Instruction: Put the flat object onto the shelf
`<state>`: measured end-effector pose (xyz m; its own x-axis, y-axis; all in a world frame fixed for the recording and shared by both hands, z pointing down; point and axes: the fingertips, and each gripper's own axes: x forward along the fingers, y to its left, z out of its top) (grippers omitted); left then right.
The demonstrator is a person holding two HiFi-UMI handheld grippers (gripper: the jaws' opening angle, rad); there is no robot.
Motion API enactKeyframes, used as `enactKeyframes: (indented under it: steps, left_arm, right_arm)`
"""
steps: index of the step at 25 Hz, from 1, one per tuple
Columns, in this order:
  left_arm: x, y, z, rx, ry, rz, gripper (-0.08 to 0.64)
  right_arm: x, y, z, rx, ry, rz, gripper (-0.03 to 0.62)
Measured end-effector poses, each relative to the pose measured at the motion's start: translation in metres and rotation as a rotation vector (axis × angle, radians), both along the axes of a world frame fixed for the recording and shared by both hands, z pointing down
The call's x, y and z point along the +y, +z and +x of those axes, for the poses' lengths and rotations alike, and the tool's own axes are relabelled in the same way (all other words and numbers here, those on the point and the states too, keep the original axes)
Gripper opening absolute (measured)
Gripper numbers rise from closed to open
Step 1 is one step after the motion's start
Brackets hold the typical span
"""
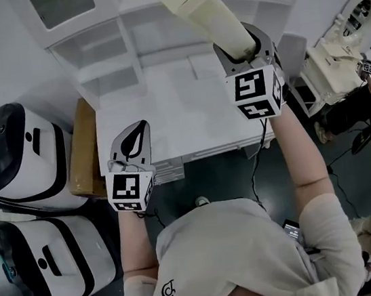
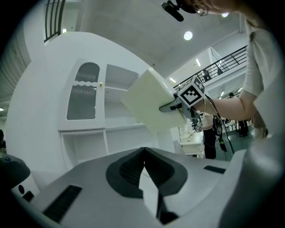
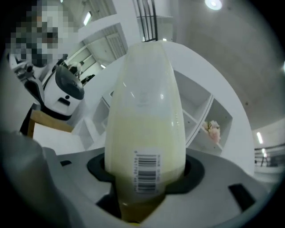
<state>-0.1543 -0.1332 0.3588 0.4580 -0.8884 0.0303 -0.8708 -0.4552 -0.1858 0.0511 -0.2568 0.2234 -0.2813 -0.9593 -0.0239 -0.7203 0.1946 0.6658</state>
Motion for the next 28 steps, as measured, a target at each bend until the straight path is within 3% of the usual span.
enactKeyframes:
  steps: [9,19,22,28]
  left_arm:
    - [-0.021,0.001,-0.004,-0.042,-0.011,-0.004,0.012]
    - [-0.047,0.009,-0.03,-0.038,-0.071,-0.024,0.013]
    - [-0.048,0.014,-0.035,-0.062,-0.081,-0.039,0.014]
    - [-0.071,0.001,-0.036,-0.07,-0.099,-0.006,0.014]
  right_arm:
    - [-0.077,-0.052,-0.02,0.396,0.06,0.056,0.284]
    - [-0.158,-0.02,-0.056,0.772,0.098,0.055,0.288]
    - [-0.173,-0.006,-0.068,0.822,0.094,0.064,0.291]
    - [-0.21,0.003,-0.078,0.82,0.06,0.069,0.304]
